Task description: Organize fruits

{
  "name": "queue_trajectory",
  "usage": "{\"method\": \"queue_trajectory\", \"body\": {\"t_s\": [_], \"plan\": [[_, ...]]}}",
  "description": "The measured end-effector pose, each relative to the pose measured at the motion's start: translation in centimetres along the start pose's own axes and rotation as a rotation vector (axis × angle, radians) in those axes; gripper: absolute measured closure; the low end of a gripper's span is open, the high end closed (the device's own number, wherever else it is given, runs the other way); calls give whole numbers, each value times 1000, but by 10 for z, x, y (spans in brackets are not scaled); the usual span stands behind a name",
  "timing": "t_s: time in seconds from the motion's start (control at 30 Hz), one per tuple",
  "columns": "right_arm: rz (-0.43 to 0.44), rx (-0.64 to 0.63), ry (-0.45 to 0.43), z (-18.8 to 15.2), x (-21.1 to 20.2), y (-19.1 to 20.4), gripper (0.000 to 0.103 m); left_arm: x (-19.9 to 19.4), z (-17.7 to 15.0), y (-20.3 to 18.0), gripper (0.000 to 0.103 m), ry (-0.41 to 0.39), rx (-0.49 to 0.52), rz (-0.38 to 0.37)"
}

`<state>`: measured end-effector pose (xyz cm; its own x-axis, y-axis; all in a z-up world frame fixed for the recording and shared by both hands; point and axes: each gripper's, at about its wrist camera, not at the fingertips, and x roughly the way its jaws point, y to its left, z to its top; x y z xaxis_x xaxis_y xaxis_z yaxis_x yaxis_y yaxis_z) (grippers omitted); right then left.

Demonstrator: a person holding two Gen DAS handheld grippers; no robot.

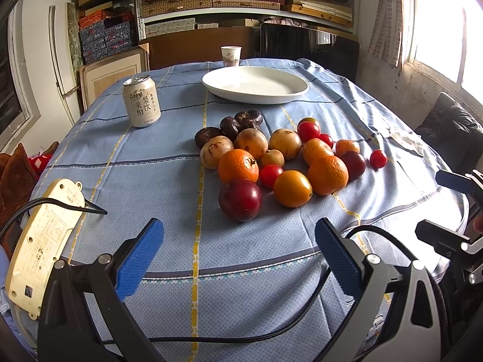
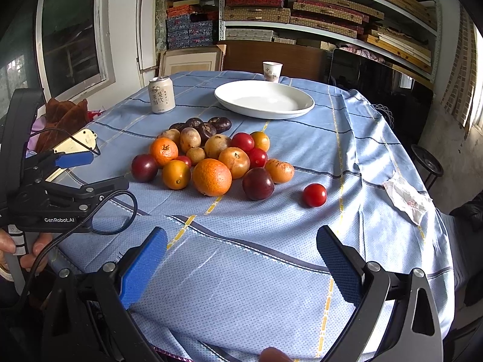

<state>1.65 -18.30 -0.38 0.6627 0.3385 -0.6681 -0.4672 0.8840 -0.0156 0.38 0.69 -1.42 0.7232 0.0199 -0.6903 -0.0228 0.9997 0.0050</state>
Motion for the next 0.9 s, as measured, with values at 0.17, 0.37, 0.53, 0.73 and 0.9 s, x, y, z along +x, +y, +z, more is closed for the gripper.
{"method": "queue_trajectory", "body": {"t_s": [0.17,0.37,0.53,0.73,0.9], "plan": [[22,15,7,0,1,-3,4,3,-6,3,5,4,1,-1],[43,13,-10,0,0,-3,4,4,-7,4,5,13,1,3],[64,21,-44,1,0,-2,3,5,-5,5,5,25,3,1],[80,43,-55,2,8,-15,3,6,-1,19,5,29,-16,-59],[30,114,-38,13,21,-46,13,4,7,39,5,-22,-30,-81]]}}
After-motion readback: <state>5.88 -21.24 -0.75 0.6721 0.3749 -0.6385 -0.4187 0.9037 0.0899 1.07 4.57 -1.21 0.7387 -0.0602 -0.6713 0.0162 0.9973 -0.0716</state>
